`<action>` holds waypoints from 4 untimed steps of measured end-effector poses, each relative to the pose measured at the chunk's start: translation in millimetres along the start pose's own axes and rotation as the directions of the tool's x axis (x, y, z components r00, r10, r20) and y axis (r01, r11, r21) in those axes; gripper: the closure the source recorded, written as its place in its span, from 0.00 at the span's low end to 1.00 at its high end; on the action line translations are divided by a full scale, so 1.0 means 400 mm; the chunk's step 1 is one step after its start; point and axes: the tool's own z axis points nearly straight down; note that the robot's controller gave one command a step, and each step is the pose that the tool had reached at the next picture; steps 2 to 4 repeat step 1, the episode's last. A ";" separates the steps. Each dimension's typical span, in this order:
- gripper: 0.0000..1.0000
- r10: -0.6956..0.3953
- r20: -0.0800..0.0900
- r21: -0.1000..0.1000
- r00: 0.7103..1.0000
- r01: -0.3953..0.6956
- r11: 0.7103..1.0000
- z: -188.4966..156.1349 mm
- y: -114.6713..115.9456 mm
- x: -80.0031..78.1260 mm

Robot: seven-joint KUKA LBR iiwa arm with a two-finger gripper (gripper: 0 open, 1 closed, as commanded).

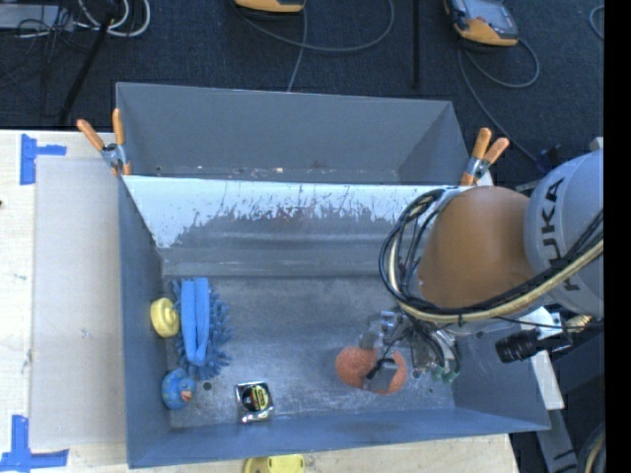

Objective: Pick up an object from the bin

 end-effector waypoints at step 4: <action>1.00 0.000 0.005 -0.001 1.000 0.000 1.000 -0.032 0.000 -0.002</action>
Offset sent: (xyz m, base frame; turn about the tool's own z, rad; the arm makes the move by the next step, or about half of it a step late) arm -0.0002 0.0001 0.0005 0.0000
